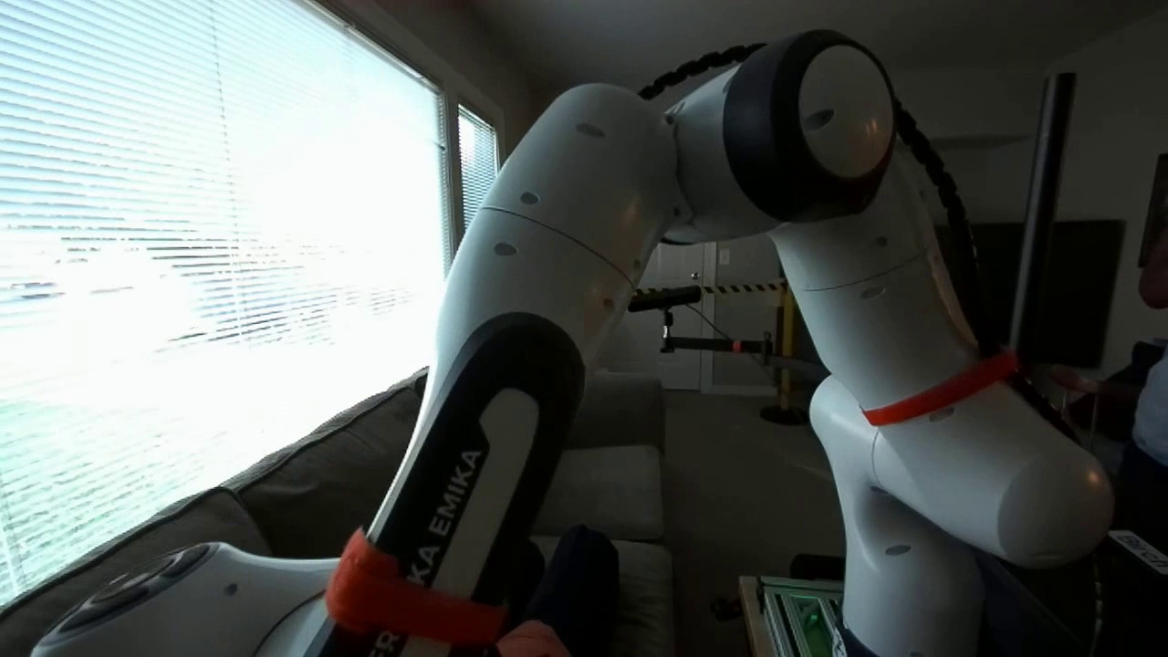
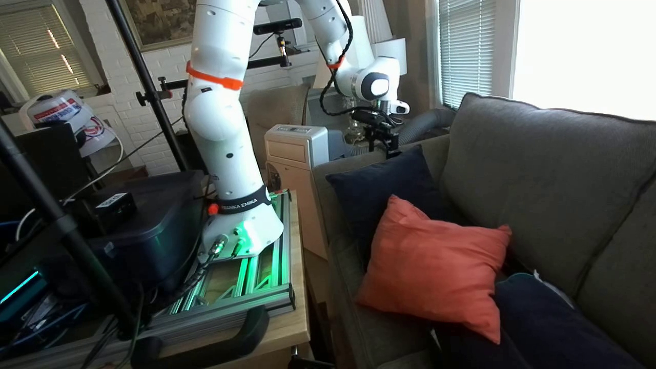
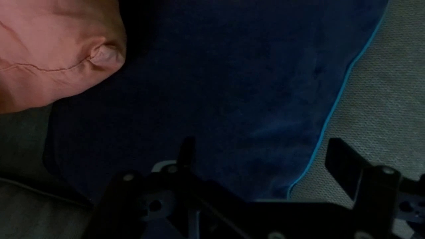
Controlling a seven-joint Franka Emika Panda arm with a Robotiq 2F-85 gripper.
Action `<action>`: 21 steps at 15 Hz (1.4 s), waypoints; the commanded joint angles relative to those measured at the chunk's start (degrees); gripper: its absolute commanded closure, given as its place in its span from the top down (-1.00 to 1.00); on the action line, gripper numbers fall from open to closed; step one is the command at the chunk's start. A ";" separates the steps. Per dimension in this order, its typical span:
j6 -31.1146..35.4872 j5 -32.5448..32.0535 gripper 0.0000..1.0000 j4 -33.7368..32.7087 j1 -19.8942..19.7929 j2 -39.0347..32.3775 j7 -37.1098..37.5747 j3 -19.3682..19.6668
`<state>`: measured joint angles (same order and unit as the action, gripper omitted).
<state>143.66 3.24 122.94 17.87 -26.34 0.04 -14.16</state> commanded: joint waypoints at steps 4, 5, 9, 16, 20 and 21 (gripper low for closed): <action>-9.61 -6.91 1.00 -10.54 6.95 -7.10 10.54 2.96; -10.94 -7.66 1.00 -11.79 7.66 -7.87 11.42 3.26; -9.32 -6.23 1.00 -9.94 6.57 -6.45 9.91 1.94; -8.95 -10.02 1.00 -10.58 11.09 -7.05 21.86 5.87; -6.90 -11.97 1.00 -9.79 14.47 -7.11 31.40 7.78; -6.78 -12.22 1.00 -9.69 15.18 -7.15 33.53 8.21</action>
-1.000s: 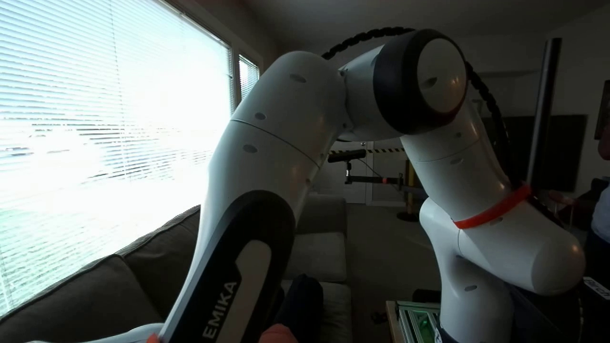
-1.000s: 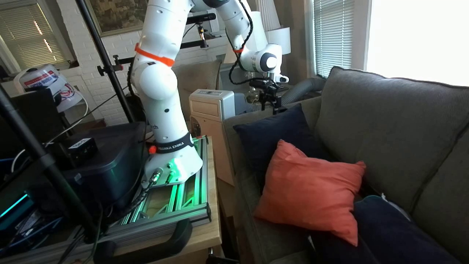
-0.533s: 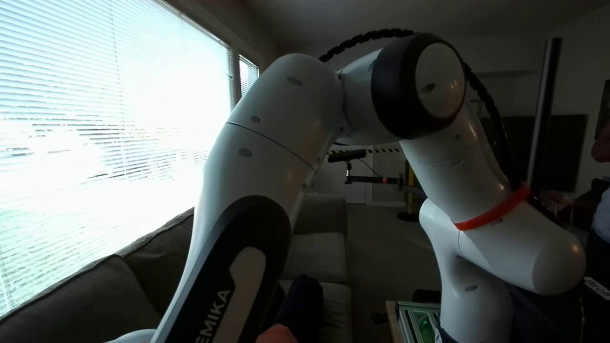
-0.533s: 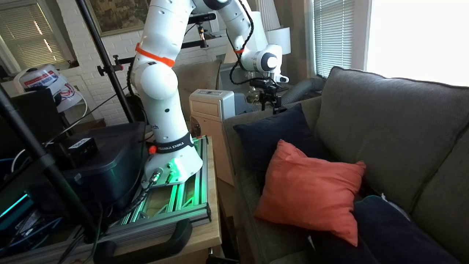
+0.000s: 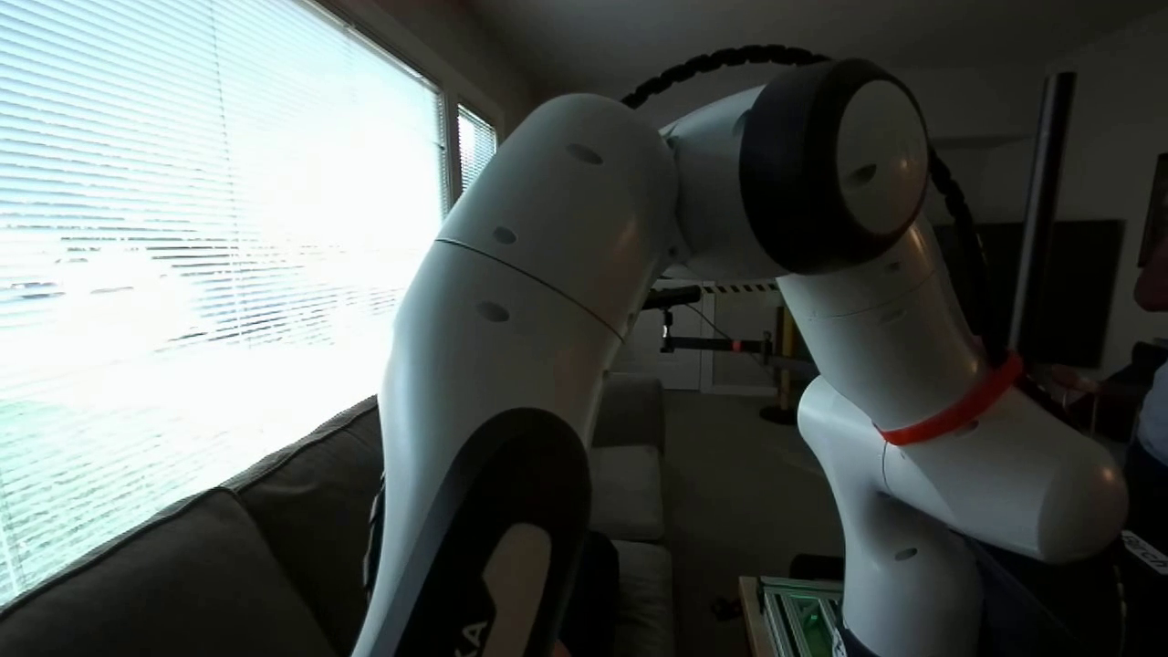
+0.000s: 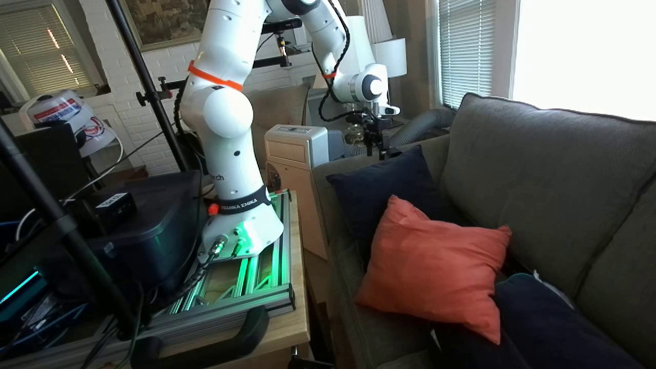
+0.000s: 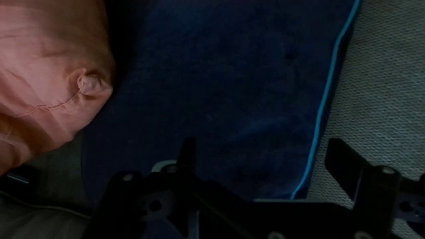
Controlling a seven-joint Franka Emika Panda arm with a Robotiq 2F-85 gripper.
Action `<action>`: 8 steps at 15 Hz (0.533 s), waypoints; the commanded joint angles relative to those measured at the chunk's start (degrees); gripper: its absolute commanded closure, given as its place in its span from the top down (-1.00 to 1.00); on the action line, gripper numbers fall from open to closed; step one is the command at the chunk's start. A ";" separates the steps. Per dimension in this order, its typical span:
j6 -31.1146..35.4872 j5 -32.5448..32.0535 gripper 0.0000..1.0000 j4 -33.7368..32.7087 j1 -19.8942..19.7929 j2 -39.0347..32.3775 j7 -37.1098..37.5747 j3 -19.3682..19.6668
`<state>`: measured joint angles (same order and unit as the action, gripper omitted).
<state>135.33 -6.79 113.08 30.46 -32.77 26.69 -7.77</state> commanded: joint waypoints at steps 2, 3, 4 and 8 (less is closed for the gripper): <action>1.86 -3.23 1.00 0.71 4.14 -0.83 9.86 2.78; 2.11 -4.03 1.00 1.07 4.79 -0.97 11.11 3.20; 2.46 -4.71 1.00 1.51 5.41 -1.13 12.33 3.61; 8.15 -4.06 1.00 4.58 6.57 -0.90 18.25 4.21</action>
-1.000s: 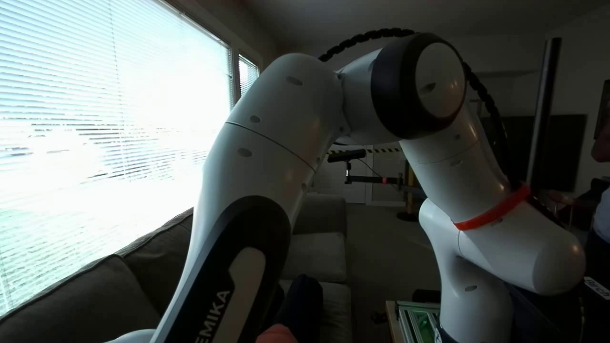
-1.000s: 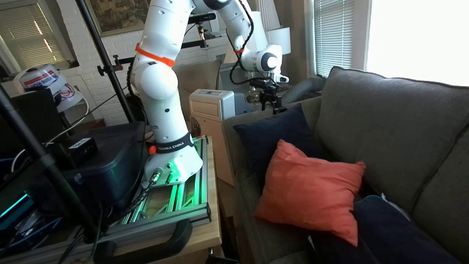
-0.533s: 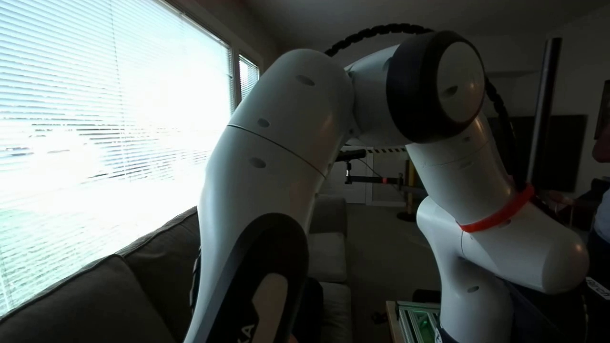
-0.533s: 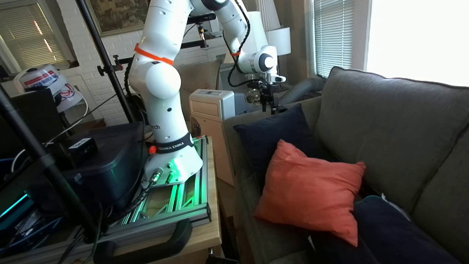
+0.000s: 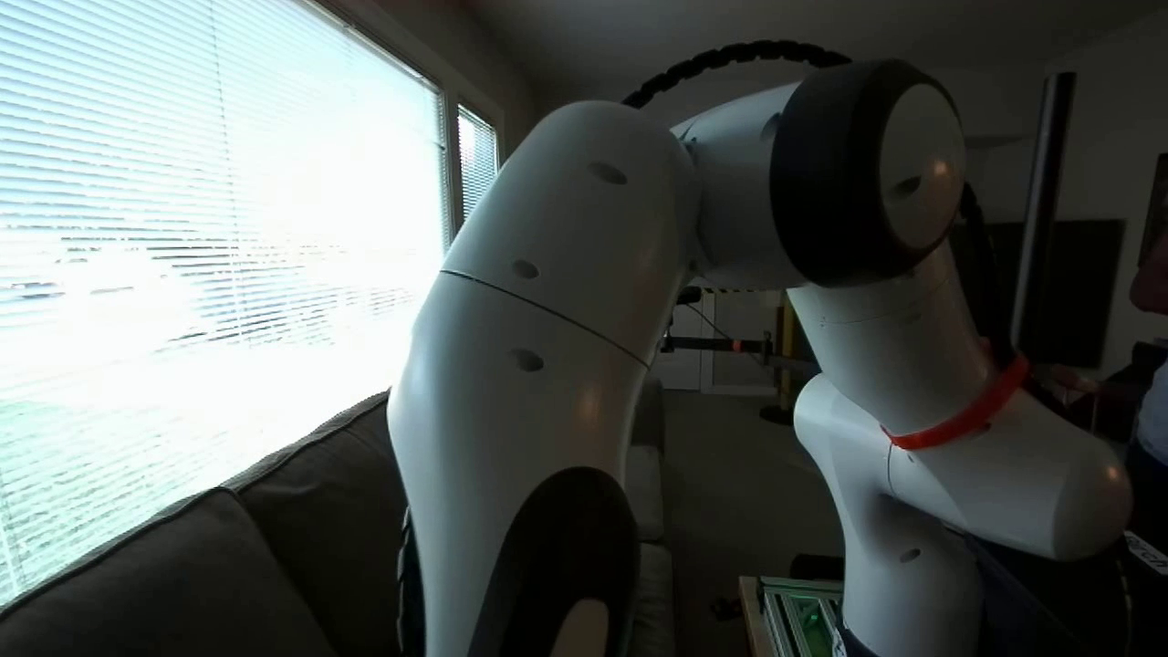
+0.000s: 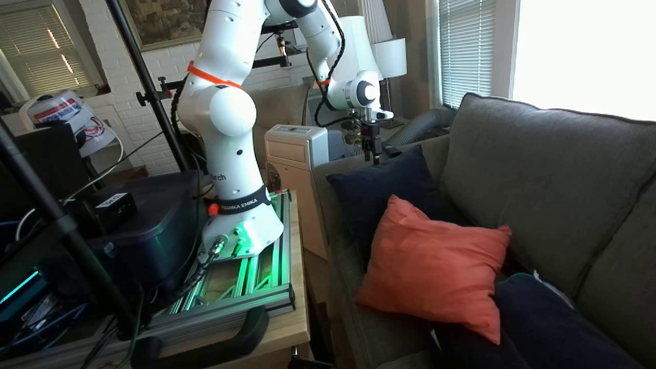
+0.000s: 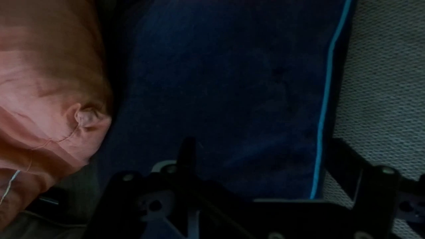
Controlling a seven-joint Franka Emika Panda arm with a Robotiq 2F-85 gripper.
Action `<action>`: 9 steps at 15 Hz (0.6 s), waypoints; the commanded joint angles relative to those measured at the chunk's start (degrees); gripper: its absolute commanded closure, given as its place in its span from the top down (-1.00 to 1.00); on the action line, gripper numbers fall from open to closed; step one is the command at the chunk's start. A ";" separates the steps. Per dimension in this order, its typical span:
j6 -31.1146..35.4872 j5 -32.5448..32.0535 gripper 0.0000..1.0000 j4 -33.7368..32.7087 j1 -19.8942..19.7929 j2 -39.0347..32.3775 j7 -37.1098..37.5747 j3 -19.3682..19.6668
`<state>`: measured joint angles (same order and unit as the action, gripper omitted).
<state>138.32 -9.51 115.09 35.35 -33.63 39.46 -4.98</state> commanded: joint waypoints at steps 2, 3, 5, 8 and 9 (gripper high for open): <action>8.53 -1.17 1.00 4.09 2.45 -0.06 8.56 2.21; 10.29 -1.23 1.00 4.85 2.96 -0.12 9.99 2.75; 13.15 -1.90 1.00 6.13 4.31 -0.23 12.27 4.12; 16.27 -2.94 1.00 7.24 6.88 -0.96 14.27 6.23; 16.97 -3.27 1.00 7.56 7.68 -1.09 14.73 6.87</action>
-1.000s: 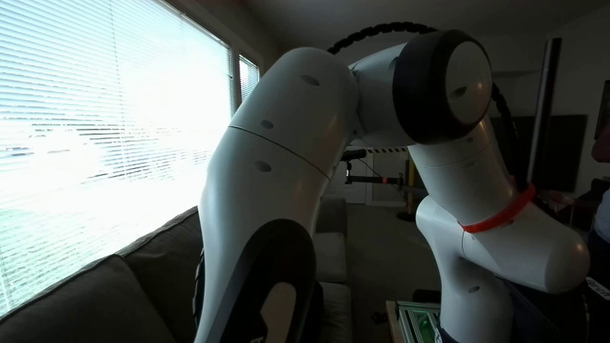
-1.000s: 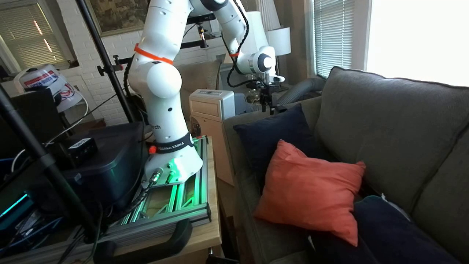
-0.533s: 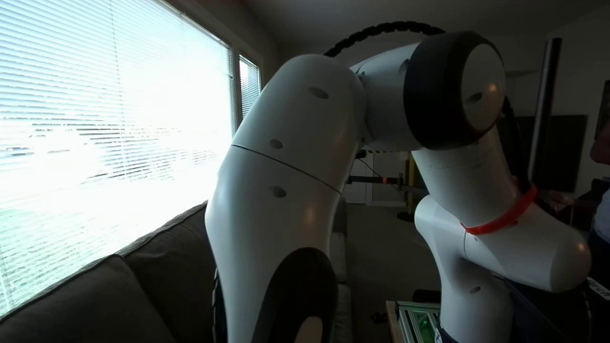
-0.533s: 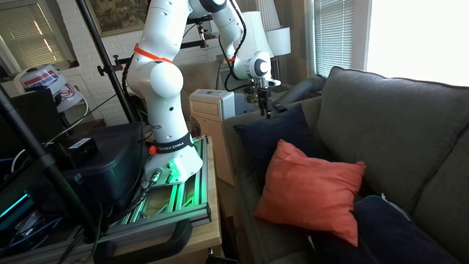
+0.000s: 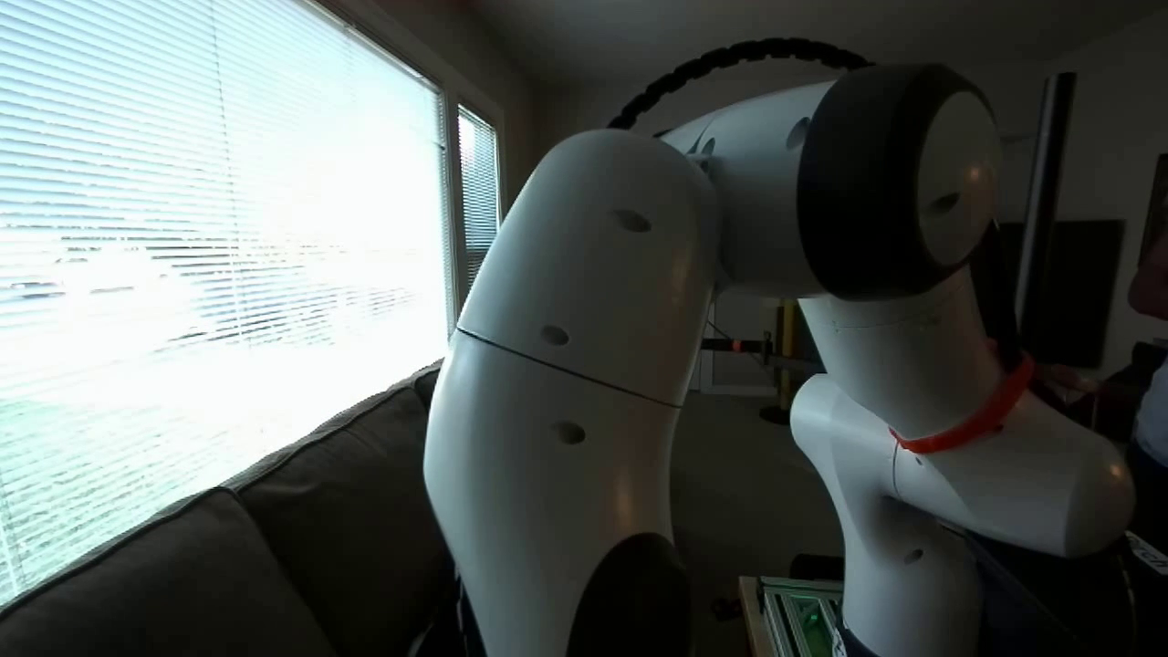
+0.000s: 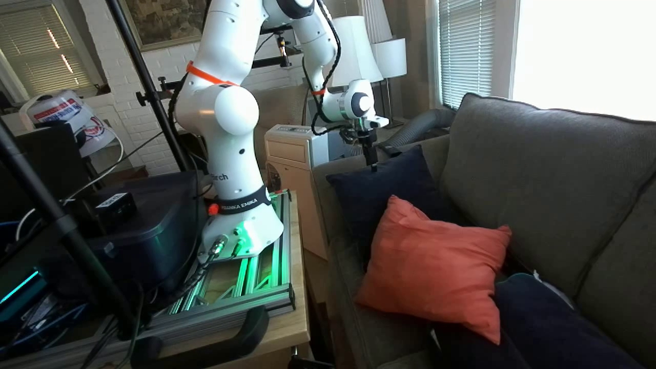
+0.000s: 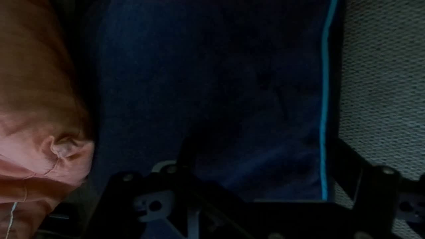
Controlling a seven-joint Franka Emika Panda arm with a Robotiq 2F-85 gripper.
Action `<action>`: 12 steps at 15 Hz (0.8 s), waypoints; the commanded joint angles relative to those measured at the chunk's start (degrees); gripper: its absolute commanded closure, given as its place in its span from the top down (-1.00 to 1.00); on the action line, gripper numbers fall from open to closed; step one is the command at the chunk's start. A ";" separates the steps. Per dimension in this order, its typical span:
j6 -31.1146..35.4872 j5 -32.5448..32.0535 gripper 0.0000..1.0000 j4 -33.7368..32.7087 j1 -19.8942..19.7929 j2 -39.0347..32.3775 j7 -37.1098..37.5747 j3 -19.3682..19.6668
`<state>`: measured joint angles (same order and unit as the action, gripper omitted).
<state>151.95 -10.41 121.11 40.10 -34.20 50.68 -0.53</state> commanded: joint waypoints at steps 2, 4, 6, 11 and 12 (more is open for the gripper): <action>4.46 -2.65 1.00 2.24 4.56 -0.77 3.80 3.51; 5.22 -2.83 1.00 2.84 5.92 -1.07 3.22 4.20; 5.48 -3.46 0.47 3.42 7.18 -1.25 2.21 4.85; 3.54 -5.26 -0.09 3.31 10.88 -2.26 3.28 8.01; 2.97 -5.78 -0.26 3.17 11.89 -2.61 3.83 9.10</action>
<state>155.72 -13.68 123.97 49.08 -35.40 51.99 5.85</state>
